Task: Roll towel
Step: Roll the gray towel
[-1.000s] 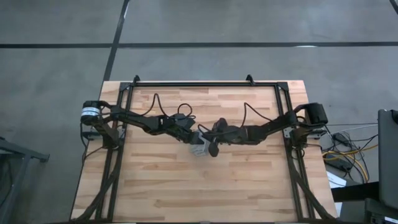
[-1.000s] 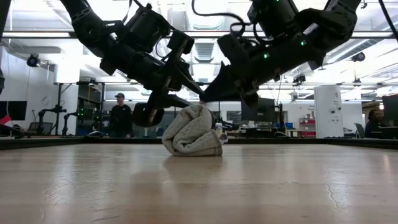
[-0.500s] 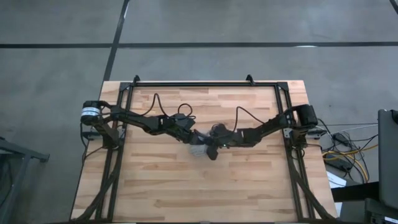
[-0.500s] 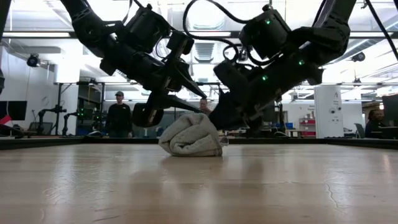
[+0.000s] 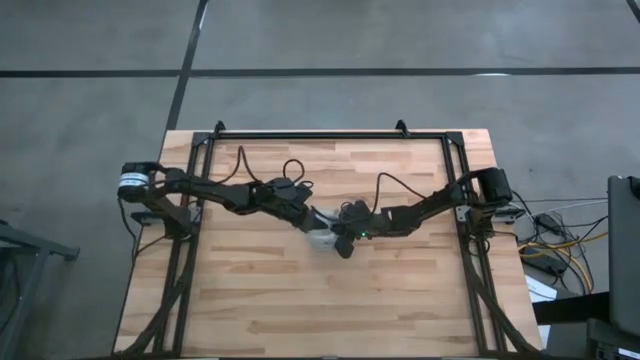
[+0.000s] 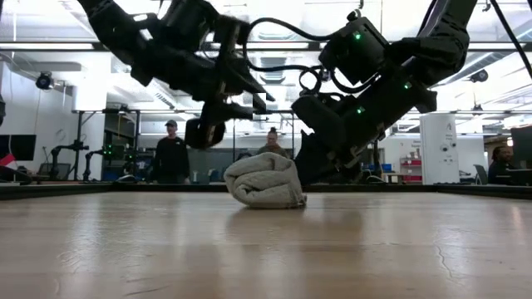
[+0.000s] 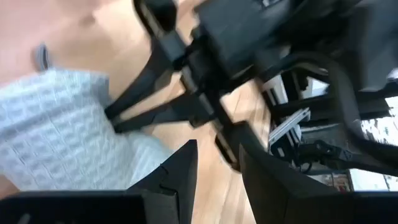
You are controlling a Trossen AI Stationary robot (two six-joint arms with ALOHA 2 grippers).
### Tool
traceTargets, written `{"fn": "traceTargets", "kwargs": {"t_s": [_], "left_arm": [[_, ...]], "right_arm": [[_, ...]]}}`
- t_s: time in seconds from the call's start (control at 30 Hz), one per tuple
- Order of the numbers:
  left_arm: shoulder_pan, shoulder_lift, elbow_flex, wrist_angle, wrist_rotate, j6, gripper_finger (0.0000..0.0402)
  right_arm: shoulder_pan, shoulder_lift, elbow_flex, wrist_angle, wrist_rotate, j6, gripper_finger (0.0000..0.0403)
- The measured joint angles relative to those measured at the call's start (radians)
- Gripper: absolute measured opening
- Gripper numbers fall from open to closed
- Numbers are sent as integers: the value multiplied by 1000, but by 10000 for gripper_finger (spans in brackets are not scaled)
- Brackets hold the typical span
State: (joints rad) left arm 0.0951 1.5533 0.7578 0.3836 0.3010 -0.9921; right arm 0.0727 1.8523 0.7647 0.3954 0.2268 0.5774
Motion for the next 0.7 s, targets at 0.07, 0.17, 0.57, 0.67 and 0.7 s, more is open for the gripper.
{"fn": "traceTargets", "kwargs": {"t_s": [0.07,0.17,0.57,0.67,0.7], "left_arm": [[2,-30,-4,-6,-21,23,123],[2,-87,-7,-30,-59,64,122],[2,-363,-9,-291,-298,263,122],[2,-429,-9,-323,-336,322,122],[2,-450,-9,-325,-343,343,122]], "right_arm": [[0,0,0,-1,0,0,50],[0,-3,0,-2,0,0,50],[0,-34,-2,-3,0,-2,50],[0,-34,-2,-4,-19,-1,50],[0,-34,-2,-3,-24,-1,50]]}}
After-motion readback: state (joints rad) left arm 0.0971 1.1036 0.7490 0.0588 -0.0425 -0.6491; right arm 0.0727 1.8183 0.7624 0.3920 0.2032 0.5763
